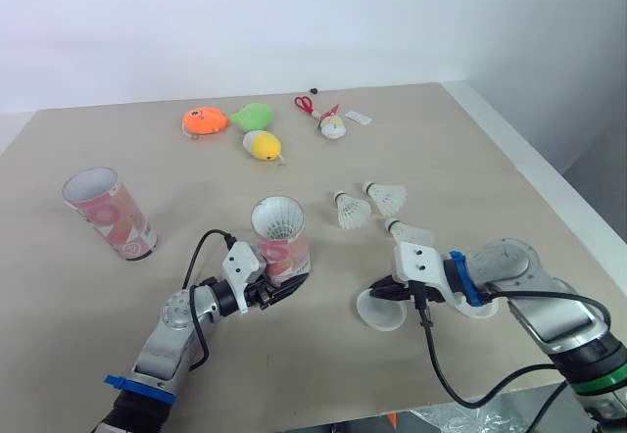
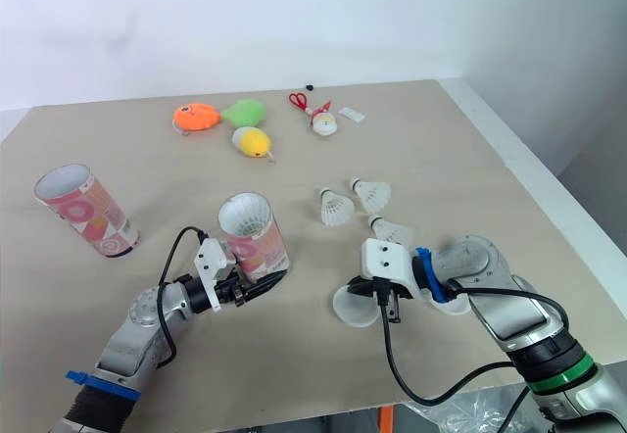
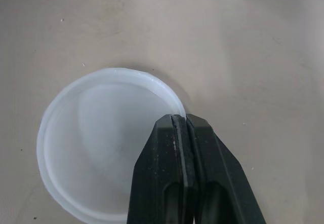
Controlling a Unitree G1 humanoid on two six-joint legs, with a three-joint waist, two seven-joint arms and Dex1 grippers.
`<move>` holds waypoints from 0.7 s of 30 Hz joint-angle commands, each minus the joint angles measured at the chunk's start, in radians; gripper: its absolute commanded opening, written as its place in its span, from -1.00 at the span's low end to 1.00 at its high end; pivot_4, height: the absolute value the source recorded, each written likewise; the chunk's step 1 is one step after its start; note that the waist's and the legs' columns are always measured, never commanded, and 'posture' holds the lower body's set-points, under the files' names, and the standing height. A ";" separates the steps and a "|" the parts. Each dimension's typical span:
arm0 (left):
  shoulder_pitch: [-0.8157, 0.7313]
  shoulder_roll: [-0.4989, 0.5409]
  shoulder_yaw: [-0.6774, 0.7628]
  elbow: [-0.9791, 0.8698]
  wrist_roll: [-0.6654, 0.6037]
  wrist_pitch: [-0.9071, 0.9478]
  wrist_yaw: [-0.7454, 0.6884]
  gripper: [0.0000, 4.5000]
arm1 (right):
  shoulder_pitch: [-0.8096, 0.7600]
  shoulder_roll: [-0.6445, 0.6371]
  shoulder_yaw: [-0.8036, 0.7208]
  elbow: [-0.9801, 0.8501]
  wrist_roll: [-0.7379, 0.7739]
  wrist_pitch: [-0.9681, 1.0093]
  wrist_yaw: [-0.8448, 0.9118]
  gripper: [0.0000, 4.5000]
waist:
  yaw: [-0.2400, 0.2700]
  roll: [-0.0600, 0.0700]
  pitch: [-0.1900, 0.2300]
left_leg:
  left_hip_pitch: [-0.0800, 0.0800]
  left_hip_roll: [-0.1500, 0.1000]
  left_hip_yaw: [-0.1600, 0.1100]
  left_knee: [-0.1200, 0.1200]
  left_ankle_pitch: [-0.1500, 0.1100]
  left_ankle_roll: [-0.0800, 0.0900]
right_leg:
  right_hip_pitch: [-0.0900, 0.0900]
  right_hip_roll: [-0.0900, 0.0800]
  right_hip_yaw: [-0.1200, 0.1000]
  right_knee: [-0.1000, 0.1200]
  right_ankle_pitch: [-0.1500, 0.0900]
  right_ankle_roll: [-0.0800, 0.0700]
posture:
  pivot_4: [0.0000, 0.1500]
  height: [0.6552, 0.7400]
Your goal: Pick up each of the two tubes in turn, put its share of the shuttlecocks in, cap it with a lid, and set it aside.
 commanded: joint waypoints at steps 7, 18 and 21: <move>0.024 0.007 -0.006 0.046 0.014 0.032 0.004 0.30 | -0.414 0.159 -0.153 -0.065 0.262 0.298 -0.073 -0.98 | -0.002 0.005 0.000 | 0.000 0.000 -0.001 0.000 0.000 0.000 | -0.001 0.002 -0.001 0.000 0.001 0.001 | 1.00 1.00; 0.015 0.012 -0.005 0.059 0.040 0.036 0.035 0.30 | -0.714 0.302 0.004 -0.053 0.194 0.306 -0.138 -0.98 | 0.000 0.007 -0.002 | -0.002 0.000 -0.006 -0.005 0.000 0.000 | -0.002 0.000 -0.003 0.000 -0.002 -0.002 | 1.00 1.00; 0.017 0.014 -0.005 0.059 0.040 0.037 0.041 0.30 | -0.728 0.302 0.061 -0.036 0.134 0.271 -0.137 -0.98 | -0.001 0.007 -0.002 | -0.001 0.001 -0.007 -0.005 0.000 0.000 | -0.002 0.000 -0.003 0.000 -0.002 -0.002 | 1.00 1.00</move>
